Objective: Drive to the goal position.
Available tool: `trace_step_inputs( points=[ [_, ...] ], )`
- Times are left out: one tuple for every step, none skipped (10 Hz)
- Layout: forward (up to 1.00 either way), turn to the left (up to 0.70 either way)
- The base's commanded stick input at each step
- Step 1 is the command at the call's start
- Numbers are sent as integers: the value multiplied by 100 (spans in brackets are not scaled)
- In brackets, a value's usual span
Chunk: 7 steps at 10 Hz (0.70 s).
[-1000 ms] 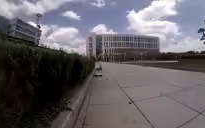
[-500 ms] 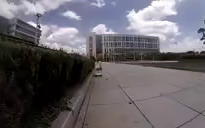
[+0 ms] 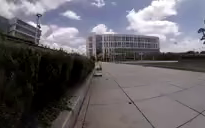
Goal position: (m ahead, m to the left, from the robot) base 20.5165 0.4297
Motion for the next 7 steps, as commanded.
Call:
trace_step_inputs(
  points=[
    [4,0],
    [4,0],
    [4,0],
    [4,0],
    [4,0],
    [4,0],
    [4,0]
  ],
)
